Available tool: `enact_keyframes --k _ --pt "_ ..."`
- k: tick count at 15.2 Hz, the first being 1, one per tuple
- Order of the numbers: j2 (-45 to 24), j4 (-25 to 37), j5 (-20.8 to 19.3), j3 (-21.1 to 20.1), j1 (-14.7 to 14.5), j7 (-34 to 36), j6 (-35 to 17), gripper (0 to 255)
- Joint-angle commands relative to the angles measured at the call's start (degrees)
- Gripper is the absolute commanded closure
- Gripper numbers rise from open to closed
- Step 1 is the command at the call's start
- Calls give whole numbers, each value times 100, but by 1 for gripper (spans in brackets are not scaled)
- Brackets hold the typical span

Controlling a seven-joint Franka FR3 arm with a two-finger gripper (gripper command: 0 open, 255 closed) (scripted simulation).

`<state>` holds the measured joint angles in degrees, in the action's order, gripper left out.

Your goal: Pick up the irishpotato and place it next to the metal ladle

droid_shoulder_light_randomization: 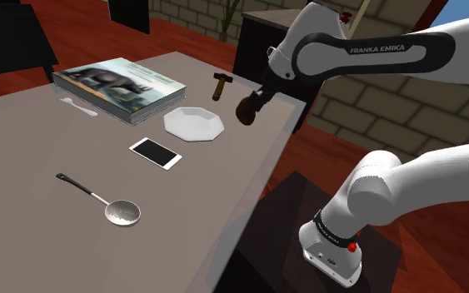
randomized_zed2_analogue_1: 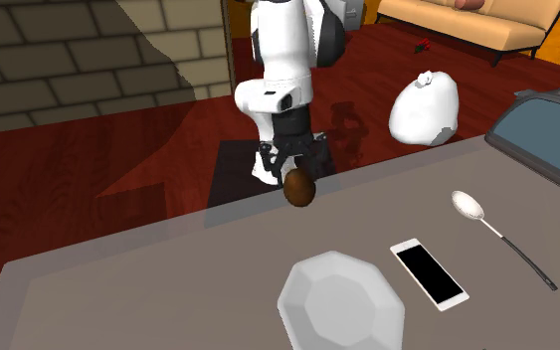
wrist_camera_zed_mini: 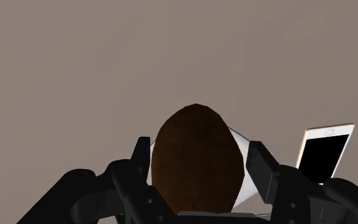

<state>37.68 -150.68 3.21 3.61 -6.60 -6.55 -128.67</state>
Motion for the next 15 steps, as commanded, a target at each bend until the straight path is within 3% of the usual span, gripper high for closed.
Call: enact_keyframes --k 1,15 --pt "-60 43 98 -300 -135 354 -40 255" --pt "-900 792 421 -2177 -730 2538 -261 255"
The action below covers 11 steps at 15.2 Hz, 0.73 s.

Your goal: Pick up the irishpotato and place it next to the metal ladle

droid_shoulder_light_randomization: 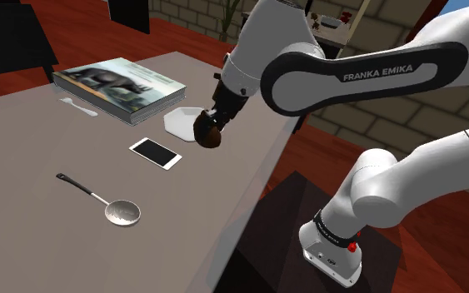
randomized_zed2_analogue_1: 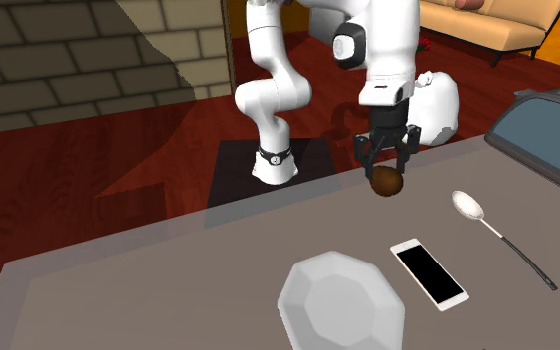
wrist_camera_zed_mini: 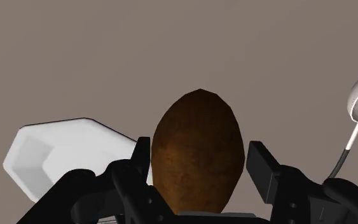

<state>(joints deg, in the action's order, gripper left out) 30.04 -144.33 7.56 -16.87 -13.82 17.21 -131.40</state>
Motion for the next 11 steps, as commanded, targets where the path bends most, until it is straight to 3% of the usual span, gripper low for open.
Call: enact_keyframes --k 1,6,11 --pt "-242 262 -30 -263 -22 323 3 255" --pt "-849 872 -234 -937 -27 1162 -14 255" --pt "-1600 1636 -700 -1617 40 2089 50 255"
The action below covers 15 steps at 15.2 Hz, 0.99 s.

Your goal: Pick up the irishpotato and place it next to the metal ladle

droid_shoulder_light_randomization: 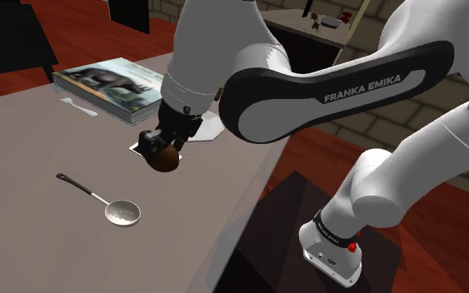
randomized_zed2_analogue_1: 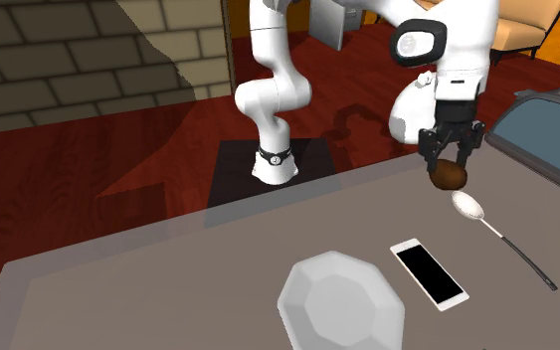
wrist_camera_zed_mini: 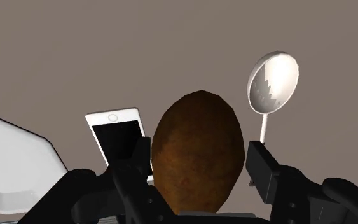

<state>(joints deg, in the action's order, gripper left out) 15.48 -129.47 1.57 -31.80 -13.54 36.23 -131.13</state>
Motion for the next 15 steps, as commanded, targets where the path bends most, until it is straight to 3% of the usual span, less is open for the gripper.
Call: enact_keyframes --k 1,8,11,15 --pt "-315 322 -233 -257 25 389 50 255" --pt "-1786 1743 -1550 -1013 -128 1914 475 255" --pt "-2527 2487 -2205 -1128 -466 2521 810 255" --pt "-3513 3623 -2937 -1056 -1173 3111 1356 255"
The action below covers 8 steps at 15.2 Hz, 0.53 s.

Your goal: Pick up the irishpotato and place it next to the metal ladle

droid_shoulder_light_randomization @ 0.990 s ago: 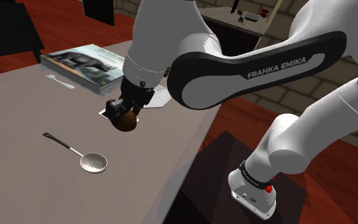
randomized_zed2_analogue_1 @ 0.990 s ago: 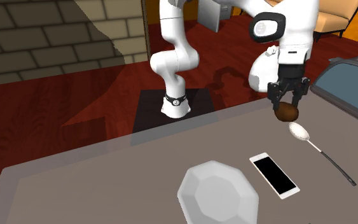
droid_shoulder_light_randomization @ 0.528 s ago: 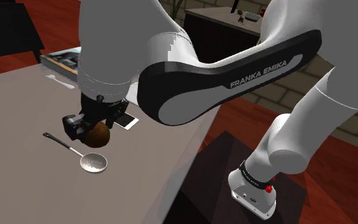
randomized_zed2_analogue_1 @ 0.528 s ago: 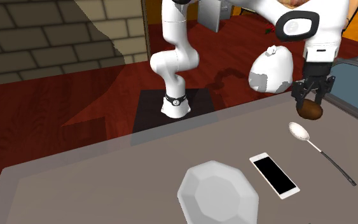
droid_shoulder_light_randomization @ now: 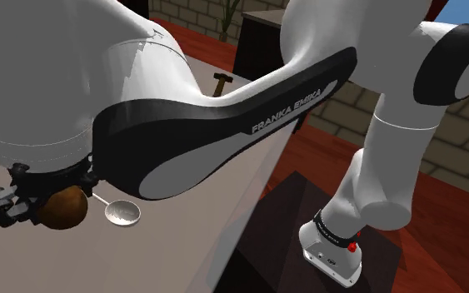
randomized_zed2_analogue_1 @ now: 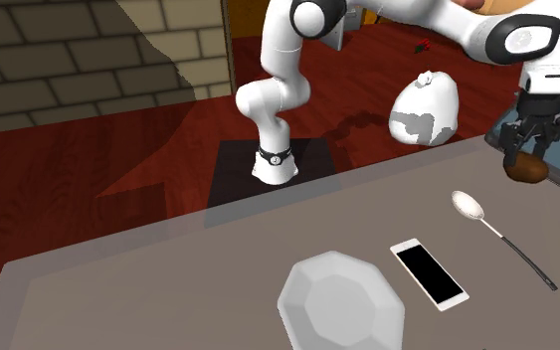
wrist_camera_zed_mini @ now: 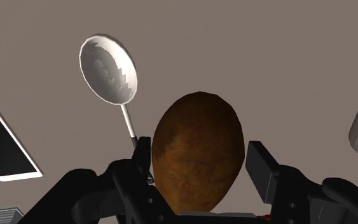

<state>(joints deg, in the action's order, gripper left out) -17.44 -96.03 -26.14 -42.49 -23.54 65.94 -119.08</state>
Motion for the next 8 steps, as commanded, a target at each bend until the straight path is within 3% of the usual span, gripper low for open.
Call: enact_keyframes --k 1,8 --pt "-370 473 -258 46 -304 204 241 255" --pt "-495 105 -433 138 -319 394 -200 255"
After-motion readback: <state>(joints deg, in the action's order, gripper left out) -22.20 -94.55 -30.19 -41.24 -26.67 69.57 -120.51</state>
